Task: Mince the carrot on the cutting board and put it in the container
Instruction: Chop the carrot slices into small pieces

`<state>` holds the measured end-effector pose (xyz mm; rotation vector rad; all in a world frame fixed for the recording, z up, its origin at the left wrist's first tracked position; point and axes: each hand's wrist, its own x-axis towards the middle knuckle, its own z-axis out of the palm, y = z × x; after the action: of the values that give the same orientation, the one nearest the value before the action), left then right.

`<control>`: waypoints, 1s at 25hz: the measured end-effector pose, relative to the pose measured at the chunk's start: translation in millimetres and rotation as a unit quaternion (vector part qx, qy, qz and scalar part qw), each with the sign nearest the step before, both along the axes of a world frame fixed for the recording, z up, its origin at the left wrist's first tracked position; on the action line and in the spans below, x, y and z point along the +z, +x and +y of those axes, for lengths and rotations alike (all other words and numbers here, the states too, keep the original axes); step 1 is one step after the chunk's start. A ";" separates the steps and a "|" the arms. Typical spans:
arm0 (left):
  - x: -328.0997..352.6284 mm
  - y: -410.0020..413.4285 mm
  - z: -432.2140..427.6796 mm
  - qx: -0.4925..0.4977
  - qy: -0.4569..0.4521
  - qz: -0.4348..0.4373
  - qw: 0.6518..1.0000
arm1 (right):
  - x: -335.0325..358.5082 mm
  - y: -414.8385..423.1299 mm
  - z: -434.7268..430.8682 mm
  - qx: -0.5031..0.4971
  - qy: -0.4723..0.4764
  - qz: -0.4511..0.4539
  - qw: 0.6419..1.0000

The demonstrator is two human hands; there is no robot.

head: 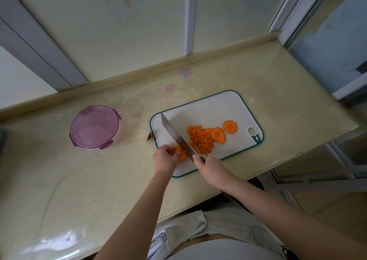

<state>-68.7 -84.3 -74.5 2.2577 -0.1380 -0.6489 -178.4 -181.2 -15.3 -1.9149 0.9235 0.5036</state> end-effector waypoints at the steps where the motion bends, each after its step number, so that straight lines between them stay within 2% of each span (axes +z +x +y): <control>1: 0.1 -0.3 0.0 -0.001 0.000 -0.002 1.000 | -3.2 3.1 0.5 -0.004 -0.001 -0.010 1.000; 8: -3.1 0.2 1.2 -0.009 0.005 -0.020 1.000 | -21.1 11.4 7.5 -0.011 -0.051 -0.050 0.997; 15: 1.5 -0.3 0.5 -0.023 0.012 -0.021 0.999 | -12.4 11.2 -13.7 -0.066 0.077 -0.008 0.995; 18: 2.6 -1.0 0.7 -0.016 0.006 -0.012 1.000 | -15.4 5.7 0.9 -0.010 -0.007 -0.057 0.998; 21: 4.1 -2.1 0.9 -0.011 0.007 -0.016 1.000 | -19.9 2.8 12.6 -0.001 -0.030 -0.079 0.996; 23: 4.6 -1.5 0.8 -0.009 0.007 -0.015 1.000 | -17.8 5.6 3.8 -0.023 -0.006 -0.072 0.997; 25: 4.9 -2.7 0.6 -0.009 0.005 -0.014 1.000 | -14.9 6.7 -7.4 -0.069 0.063 -0.058 0.994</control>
<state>-71.4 -83.7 -69.6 2.2782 -0.1699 -0.6299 -171.7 -188.6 -30.2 -1.7343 0.9196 0.3555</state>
